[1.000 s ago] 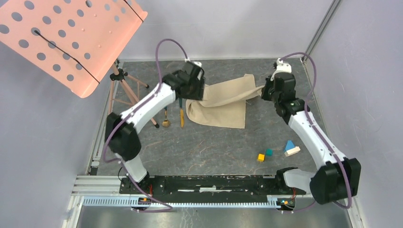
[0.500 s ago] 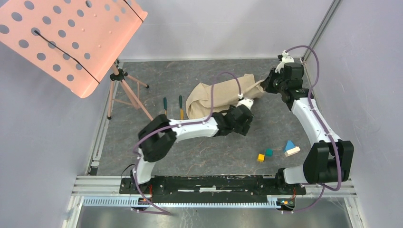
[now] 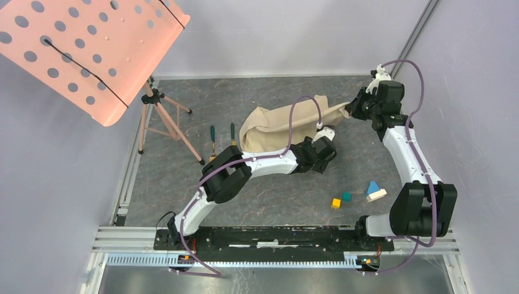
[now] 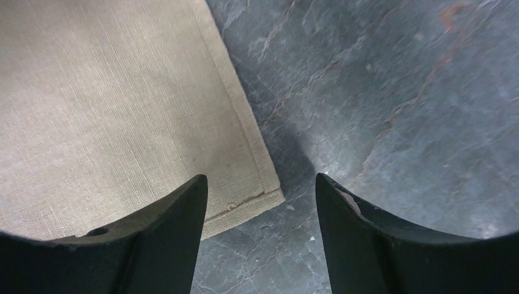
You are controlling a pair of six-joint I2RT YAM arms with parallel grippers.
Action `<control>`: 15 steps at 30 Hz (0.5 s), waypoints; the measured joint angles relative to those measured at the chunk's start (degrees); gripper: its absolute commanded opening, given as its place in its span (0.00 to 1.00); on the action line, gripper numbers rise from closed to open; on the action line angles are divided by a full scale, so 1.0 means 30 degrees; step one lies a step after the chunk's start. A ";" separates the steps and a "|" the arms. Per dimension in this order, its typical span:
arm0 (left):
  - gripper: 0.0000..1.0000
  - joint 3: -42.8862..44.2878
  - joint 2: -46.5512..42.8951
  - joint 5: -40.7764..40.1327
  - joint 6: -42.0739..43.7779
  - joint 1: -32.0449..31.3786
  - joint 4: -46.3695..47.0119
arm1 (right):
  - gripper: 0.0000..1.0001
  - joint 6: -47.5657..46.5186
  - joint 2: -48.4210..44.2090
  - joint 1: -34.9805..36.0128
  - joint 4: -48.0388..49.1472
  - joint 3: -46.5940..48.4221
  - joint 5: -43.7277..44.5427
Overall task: Fold the napkin into a case and place the utensils inside
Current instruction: Pick up the crumpled napkin from the center of the board.
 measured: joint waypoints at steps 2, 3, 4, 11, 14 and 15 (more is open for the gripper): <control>0.62 0.0036 0.0299 0.0022 -0.0015 0.0000 -0.0291 | 0.00 -0.0015 -0.0015 0.0000 0.0000 0.0000 -0.0073; 0.58 0.0036 0.0393 -0.0066 0.0000 0.0000 -0.0357 | 0.00 -0.0051 -0.0029 0.0015 -0.0007 0.0000 -0.0124; 0.53 0.0036 0.0393 -0.0153 -0.0007 0.0007 -0.0430 | 0.00 -0.0087 -0.0036 0.0007 -0.0007 0.0000 -0.0153; 0.05 -0.0117 0.0350 -0.0474 0.0109 0.0102 -0.0510 | 0.00 -0.0291 -0.0481 -0.0211 -0.0160 -0.0379 -0.0138; 0.02 -0.0459 0.0117 -0.0860 0.0306 0.0109 -0.0546 | 0.00 -0.0437 -0.1166 -0.0597 -0.0444 -0.1013 -0.0066; 0.02 -0.0809 -0.0153 -0.1042 0.0342 0.0095 -0.0678 | 0.00 -0.0481 -0.1450 -0.0743 -0.0612 -0.1209 0.0015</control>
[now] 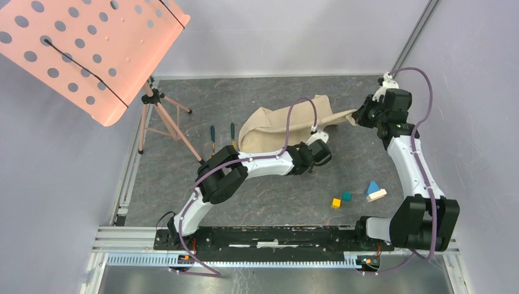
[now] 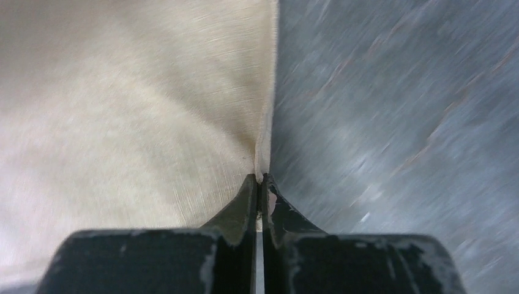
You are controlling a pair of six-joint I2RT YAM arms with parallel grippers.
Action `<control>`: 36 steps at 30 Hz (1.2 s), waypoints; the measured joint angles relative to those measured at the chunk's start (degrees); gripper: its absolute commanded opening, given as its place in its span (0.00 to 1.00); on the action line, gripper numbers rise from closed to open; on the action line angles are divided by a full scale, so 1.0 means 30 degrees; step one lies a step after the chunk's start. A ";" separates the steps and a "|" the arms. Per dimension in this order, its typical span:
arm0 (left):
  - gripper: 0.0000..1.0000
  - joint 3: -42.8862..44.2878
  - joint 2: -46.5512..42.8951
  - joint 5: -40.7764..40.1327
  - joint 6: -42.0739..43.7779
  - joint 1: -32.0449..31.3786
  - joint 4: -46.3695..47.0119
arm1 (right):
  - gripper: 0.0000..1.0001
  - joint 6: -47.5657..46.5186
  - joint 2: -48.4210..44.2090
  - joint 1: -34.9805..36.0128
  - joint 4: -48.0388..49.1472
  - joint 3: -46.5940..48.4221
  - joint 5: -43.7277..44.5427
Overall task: Fold the napkin into a case and place the utensils inside
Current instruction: Pick up the crumpled napkin from the center of the board, then flatten out the crumpled napkin at the center of the board.
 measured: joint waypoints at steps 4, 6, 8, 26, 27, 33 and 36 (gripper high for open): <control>0.02 -0.2463 -0.2368 -0.0903 0.0685 0.0007 -0.1661 | 0.00 -0.0211 -0.1282 -0.0459 -0.0568 -0.0517 0.0597; 0.02 -0.3315 -0.4007 -0.1785 0.1180 0.0175 -0.2477 | 0.00 -0.0284 -0.1486 -0.0525 -0.0474 -0.0423 0.0823; 0.02 -0.3432 -0.5486 -0.2922 0.1974 0.0561 -0.2579 | 0.00 -0.0291 -0.0962 -0.0576 -0.0517 0.0211 0.0911; 0.02 1.6232 -0.3002 -0.1989 1.2437 0.9726 0.4969 | 0.01 0.0270 0.9763 -0.0707 0.2346 1.9496 -0.1421; 0.02 1.6094 -0.3235 -0.1661 1.2524 0.9726 0.5217 | 0.01 0.0255 0.9020 -0.0721 0.2710 1.8935 -0.1450; 0.02 0.5836 -0.9238 0.0051 1.2058 0.9595 0.7504 | 0.01 -0.0393 0.3184 -0.0750 0.3949 1.3027 -0.1625; 0.02 -0.0765 -1.3143 0.0874 1.0608 0.9573 0.8094 | 0.06 -0.0641 -0.0503 -0.0743 0.4386 0.7410 -0.1945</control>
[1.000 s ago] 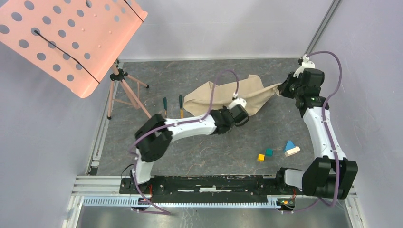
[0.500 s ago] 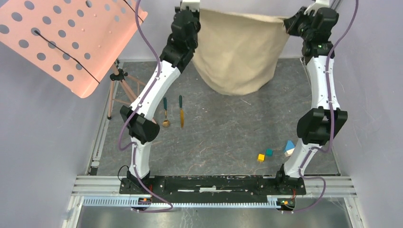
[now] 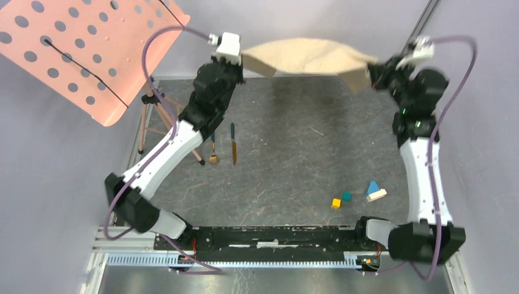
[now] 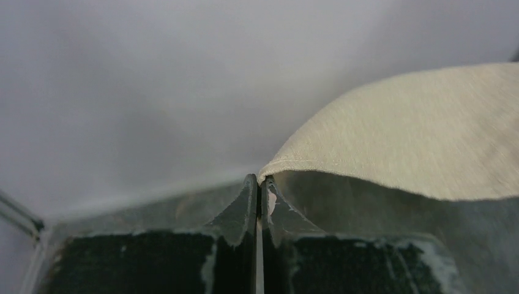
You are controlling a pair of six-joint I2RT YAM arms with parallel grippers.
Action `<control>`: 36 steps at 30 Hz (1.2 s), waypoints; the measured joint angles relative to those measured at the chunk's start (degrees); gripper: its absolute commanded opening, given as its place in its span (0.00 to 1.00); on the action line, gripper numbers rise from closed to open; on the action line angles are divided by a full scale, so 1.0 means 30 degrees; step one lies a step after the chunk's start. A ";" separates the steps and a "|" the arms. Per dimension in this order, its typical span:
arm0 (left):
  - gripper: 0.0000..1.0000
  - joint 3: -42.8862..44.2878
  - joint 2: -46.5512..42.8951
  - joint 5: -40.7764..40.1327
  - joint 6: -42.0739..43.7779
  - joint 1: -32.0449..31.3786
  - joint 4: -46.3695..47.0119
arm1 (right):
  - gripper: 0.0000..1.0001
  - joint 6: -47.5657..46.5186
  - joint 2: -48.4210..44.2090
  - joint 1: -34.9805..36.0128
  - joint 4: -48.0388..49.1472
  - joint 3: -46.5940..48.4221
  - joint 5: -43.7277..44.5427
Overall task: Fold the napkin into a case and place the utensils inside
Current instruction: Flatten out the crumpled napkin at the center of the board.
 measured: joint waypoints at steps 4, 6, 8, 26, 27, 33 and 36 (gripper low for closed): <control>0.34 -0.9318 -0.5552 0.1180 -0.2776 -0.0153 0.0619 | 0.32 0.0248 -0.5078 0.0036 0.1209 -1.1788 -0.0714; 0.63 -1.3121 -0.7577 0.2033 -0.4670 -0.0299 0.0036 | 0.61 -0.0015 -0.5763 0.0124 0.0066 -1.6648 -0.0459; 0.76 -1.5489 -0.8524 0.2703 -0.6557 -0.0437 -0.1122 | 0.74 -0.0379 -0.5348 0.0124 -0.2193 -1.9198 -0.0066; 0.95 -1.0149 -0.1705 0.5049 -1.2138 -0.0845 -0.6084 | 0.62 -0.1005 0.3803 0.0182 -0.2047 -1.0462 0.0284; 0.94 -0.9224 -0.0481 0.5042 -1.2160 -0.0845 -0.6295 | 0.61 -0.0801 0.4772 0.0277 -0.1872 -0.9945 0.0066; 0.94 -0.5938 0.5763 0.5260 -1.2794 -0.0882 -0.6615 | 0.56 -0.0517 0.8590 0.0656 -0.1486 -0.8058 -0.0255; 0.94 -0.5923 0.7125 0.5450 -1.3216 -0.1049 -0.7023 | 0.55 -0.0525 0.8910 0.0772 -0.1545 -0.8138 0.0109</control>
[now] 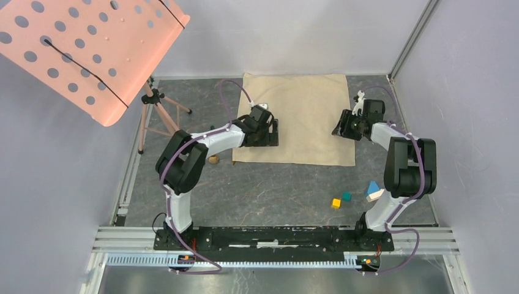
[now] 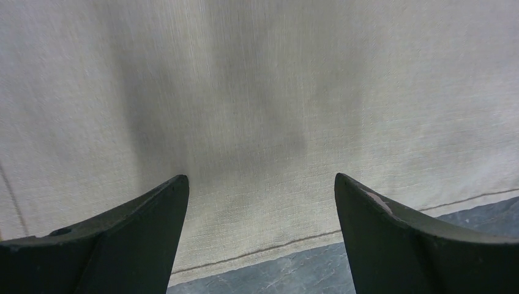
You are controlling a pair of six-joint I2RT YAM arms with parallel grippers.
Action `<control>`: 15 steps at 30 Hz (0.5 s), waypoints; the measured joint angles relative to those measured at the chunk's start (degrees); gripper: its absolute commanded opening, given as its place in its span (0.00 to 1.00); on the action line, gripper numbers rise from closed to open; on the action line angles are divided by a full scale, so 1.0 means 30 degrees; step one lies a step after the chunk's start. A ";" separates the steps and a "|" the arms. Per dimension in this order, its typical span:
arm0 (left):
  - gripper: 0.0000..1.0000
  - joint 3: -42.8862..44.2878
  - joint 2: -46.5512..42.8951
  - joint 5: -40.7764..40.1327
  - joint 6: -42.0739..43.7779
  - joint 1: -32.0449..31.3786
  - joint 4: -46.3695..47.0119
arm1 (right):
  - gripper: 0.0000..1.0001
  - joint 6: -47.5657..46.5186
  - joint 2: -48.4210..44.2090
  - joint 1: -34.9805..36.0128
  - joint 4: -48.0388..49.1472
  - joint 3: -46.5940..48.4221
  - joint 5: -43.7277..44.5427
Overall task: Fold the napkin into a case and place the utensils inside
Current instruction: Flatten out the crumpled napkin at the center of the board.
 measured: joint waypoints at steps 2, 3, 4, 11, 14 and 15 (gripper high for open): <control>0.94 -0.0087 0.0444 0.0007 -0.0328 -0.0204 -0.0182 | 0.54 0.0007 0.0000 -0.0022 0.0080 -0.0175 0.0423; 0.94 -0.0204 0.0452 0.0015 -0.0430 -0.0291 -0.0175 | 0.54 0.0022 0.0000 -0.0036 0.0182 -0.0357 0.0707; 0.95 -0.0452 0.0444 0.0036 -0.0627 -0.0423 -0.0073 | 0.54 0.0058 0.0000 -0.0073 0.0211 -0.0605 0.0896; 0.95 -0.2004 -0.0248 -0.0015 -0.1377 -0.1056 0.1741 | 0.55 0.0743 -0.0342 -0.0495 0.1698 -0.2164 0.1603; 0.95 -0.2193 -0.0313 -0.0066 -0.1617 -0.1559 0.2106 | 0.55 0.0845 -0.0663 -0.0991 0.2331 -0.2732 0.1807; 0.95 -0.2273 -0.0313 -0.0007 -0.1756 -0.1785 0.2302 | 0.55 0.0845 -0.0860 -0.1253 0.2441 -0.2987 0.1938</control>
